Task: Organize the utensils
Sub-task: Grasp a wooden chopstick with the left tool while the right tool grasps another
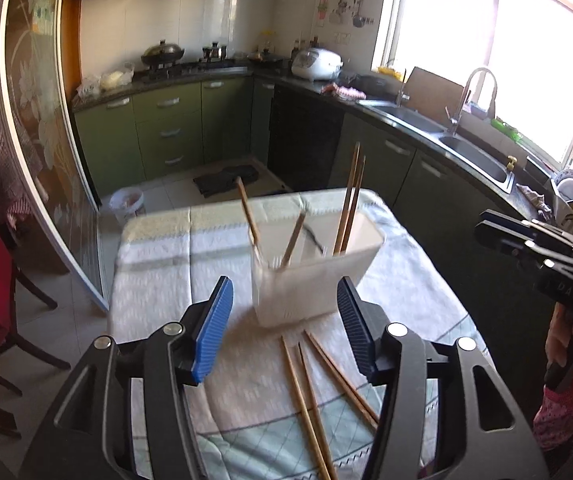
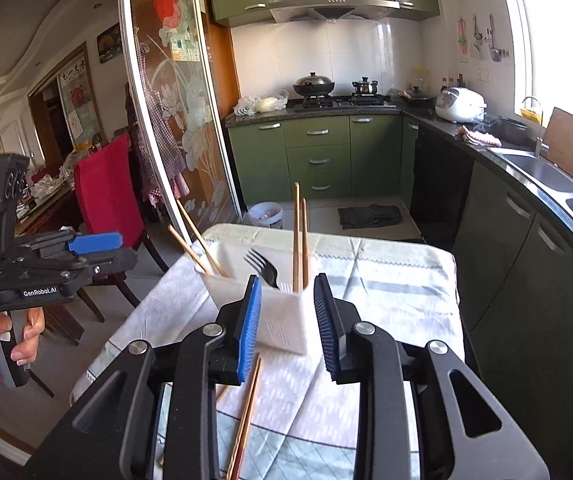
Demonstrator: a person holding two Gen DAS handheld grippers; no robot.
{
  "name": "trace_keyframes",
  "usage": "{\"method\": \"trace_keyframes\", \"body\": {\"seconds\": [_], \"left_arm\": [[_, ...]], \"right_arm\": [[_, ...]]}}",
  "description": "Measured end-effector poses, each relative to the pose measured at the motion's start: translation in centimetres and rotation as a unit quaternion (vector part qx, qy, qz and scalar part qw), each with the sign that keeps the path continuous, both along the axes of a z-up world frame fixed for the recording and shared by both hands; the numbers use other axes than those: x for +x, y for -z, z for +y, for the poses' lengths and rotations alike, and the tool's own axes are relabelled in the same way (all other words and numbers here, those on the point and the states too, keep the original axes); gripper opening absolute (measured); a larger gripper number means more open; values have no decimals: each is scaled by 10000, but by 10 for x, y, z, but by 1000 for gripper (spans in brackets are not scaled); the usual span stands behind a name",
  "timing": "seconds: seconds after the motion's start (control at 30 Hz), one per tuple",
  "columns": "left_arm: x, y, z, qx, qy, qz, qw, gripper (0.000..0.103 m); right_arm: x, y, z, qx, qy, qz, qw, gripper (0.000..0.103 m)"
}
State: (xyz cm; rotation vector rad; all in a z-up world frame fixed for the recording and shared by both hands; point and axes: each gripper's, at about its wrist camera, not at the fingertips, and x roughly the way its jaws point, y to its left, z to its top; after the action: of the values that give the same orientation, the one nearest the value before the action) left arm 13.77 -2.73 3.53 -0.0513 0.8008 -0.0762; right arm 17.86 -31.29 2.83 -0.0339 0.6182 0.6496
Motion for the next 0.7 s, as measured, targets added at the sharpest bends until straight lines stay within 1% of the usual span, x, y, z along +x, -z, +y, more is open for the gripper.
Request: {"method": "trace_keyframes", "body": {"seconds": [0.1,0.2,0.23,0.27,0.3,0.37,0.4,0.47,0.53,0.63,0.7], "left_arm": [[2,57,3,-84,-11,744,9972,52],[9,108,4,-279,-92,1301,9911,51],[12,121,3,-329,-117,1428,9891,49],[15,133,2,-340,-139,1541,9874,43],[18,143,0,-318,-152,1627,9860,40],[25,155,-4,-226,-204,1743,9842,39],[28,159,-6,-199,-208,1805,9832,37],[34,168,-9,-202,-191,1929,9808,36],[37,172,-12,-200,-187,2006,9793,36],[42,176,-17,-65,-192,2068,9782,35],[45,179,-22,21,-180,2188,9756,23]], "right_arm": [[-7,29,-11,-58,42,289,9996,28],[-10,53,-17,-80,77,568,9983,28],[-11,60,-18,-100,83,646,9978,28],[-11,67,-20,-117,87,720,9973,28],[-11,73,-21,-135,90,785,9968,28],[-13,83,-23,-176,84,895,9958,28],[-13,87,-24,-184,85,937,9954,28],[-14,92,-27,-190,83,994,9948,28],[-14,96,-32,-164,103,1023,9946,28],[-11,98,-35,-128,112,1071,9941,28],[-8,98,-34,-128,90,1098,9938,28]]}}
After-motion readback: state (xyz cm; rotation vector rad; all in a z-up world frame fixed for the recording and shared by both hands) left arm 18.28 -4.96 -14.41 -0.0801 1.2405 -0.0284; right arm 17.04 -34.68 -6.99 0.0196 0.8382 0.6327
